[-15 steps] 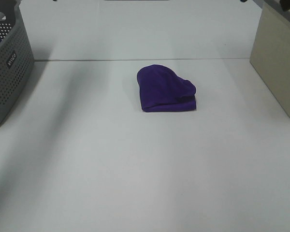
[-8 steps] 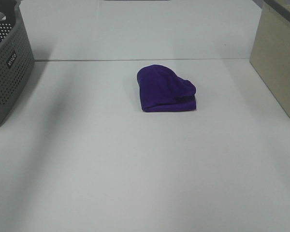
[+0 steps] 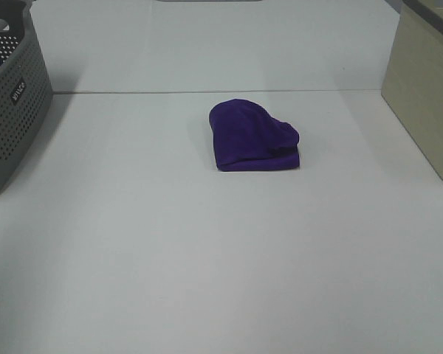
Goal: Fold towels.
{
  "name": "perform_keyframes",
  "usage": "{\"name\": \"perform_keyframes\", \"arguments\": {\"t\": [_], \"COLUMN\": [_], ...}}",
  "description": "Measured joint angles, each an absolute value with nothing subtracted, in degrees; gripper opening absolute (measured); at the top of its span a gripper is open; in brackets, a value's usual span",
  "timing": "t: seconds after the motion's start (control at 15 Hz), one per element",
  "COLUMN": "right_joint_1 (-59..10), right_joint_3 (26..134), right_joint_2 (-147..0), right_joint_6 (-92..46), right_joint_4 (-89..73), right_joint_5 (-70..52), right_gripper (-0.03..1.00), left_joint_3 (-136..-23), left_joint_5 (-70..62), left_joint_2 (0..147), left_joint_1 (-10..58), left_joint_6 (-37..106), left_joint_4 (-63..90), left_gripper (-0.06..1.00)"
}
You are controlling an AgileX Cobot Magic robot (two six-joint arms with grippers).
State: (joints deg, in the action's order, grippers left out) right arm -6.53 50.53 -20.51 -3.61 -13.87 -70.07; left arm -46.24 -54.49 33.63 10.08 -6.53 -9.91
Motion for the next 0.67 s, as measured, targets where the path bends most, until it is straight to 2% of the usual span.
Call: {"name": "perform_keyframes", "arguments": {"t": [0.2, 0.4, 0.6, 0.67], "right_joint_1": [-6.53, -6.53, -6.53, -6.53], "right_joint_3": [43.89, 40.34, 39.13, 37.24], "right_joint_2": [-8.65, -0.17, 0.29, 0.29], "right_joint_6": [-3.61, -3.72, -3.78, -3.84], "right_joint_4": [-12.83, -9.40, -8.94, -8.88], "right_joint_5": [-70.24, -70.30, -70.30, -70.24], "right_gripper": [0.83, 0.83, 0.83, 0.83], "left_joint_3": [-40.62, -40.05, -39.94, -38.33], "left_joint_5": [-59.42, -66.75, -69.61, -69.61], "left_joint_2": [16.50, 2.46, -0.29, -0.34], "left_joint_1": [10.08, 10.08, 10.08, 10.08], "left_joint_6": [-6.53, -6.25, -2.52, 2.41], "left_joint_4": [-9.68, -9.57, -8.31, -3.55], "left_gripper": [0.78, 0.78, 0.78, 0.78]}}
